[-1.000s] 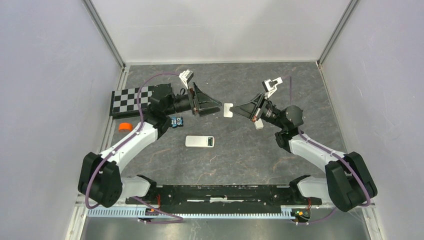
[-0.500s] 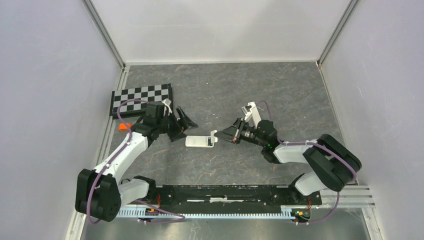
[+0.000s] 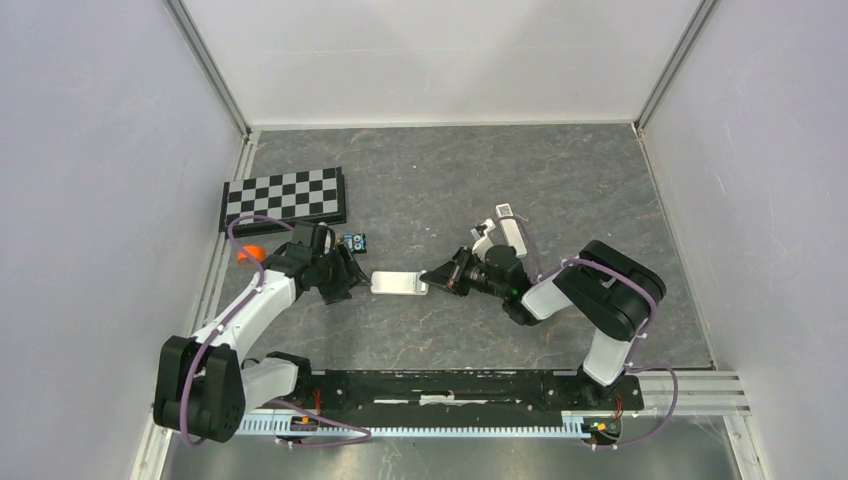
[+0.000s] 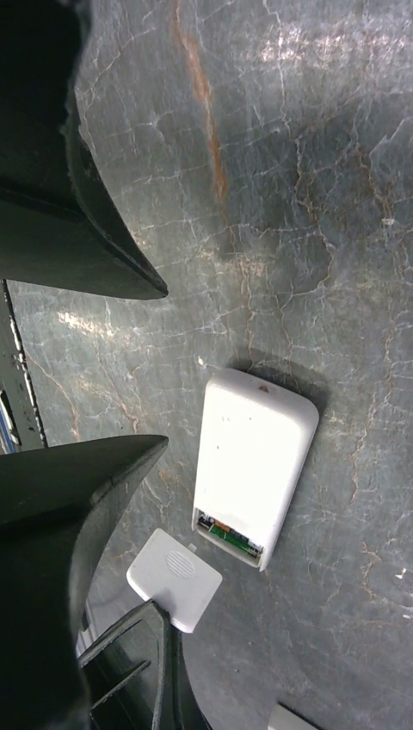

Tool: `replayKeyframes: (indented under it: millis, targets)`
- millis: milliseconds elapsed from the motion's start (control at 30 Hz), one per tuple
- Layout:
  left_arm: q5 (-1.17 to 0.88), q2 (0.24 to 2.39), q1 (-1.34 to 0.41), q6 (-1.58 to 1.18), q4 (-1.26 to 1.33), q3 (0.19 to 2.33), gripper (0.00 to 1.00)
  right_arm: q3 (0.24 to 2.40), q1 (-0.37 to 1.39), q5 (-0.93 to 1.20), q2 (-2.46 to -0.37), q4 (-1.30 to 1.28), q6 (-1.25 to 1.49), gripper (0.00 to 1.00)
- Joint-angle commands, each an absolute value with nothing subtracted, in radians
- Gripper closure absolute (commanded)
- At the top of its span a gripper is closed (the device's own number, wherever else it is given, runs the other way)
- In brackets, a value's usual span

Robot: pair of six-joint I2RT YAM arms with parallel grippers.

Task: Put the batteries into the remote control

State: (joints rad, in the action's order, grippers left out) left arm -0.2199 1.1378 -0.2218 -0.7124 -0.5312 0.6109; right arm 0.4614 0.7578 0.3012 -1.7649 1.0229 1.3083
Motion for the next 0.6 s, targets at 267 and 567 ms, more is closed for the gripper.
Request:
replayKeyframes:
  millis: [267, 567]
  targets:
    - [-0.246, 1.190, -0.207, -0.659, -0.479, 0.607, 0.37, 0.548, 0.775, 0.224, -1.836, 1.004, 1.276, 1.00]
    - [-0.244, 1.172, -0.206, -0.658, -0.480, 0.602, 0.37, 0.577, 0.773, 0.230, -1.873, 0.979, 1.258, 1.00]
